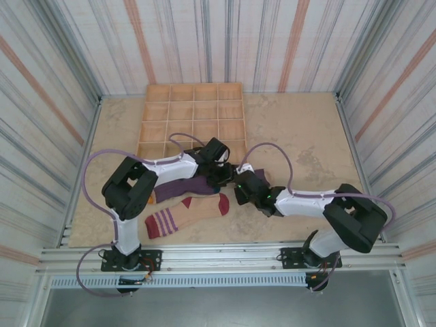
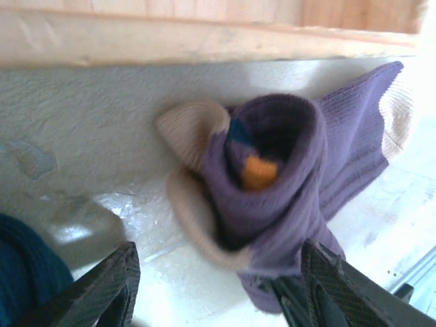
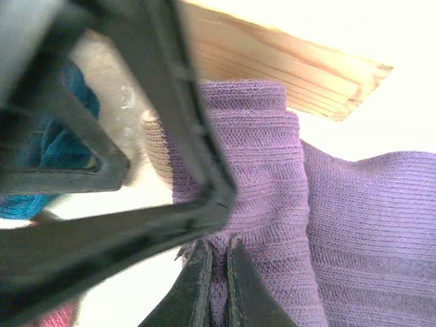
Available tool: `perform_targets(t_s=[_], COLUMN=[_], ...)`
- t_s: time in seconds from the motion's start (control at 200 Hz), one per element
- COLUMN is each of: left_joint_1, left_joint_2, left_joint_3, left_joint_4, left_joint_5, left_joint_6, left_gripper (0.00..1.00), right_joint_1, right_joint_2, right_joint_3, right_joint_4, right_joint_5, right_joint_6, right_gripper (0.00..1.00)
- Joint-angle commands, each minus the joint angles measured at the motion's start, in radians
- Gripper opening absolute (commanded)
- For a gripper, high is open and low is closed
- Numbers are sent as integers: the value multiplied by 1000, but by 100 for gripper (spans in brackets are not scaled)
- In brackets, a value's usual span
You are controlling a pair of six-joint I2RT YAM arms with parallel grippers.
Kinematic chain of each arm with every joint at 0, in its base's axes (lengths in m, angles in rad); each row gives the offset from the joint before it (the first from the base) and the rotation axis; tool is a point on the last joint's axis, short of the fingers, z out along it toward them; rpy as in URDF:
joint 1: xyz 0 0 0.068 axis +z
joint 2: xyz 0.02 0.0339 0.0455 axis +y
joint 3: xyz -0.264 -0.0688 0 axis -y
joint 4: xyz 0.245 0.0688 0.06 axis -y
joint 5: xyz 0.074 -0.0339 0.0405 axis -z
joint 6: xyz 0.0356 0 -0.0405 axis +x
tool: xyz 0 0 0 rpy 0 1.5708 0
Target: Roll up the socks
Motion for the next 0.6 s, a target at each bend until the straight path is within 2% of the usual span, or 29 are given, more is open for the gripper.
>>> perform_targets(t_s=[0.0,0.13,0.326,0.466,0.596], left_joint_1=[18,29,31,29,11], left_joint_2=[-60,-91,-99,-97,-85], left_joint_3=[-19,-41,-36,-39,-24], left_joint_4=[-19,1,-6,22,44], left_joint_5=[26,28,31,46,52], left_joint_6=[6,-2,-1,-8,-9], left_gripper=[66,67,67,66,66], right_joint_1=[-94,-255,-450,-560,-636], right_joint_2=[-27,-28,2,42,82], right_joint_3=[-79,-124,-212,-239,-240], right_joint_4=[-29,51,258,363,386], right_joint_5=[-241,-520,-838,-1003,-1077], right_joint_6=[51,105,259,361,419], right_gripper=[3,0,0,0,0])
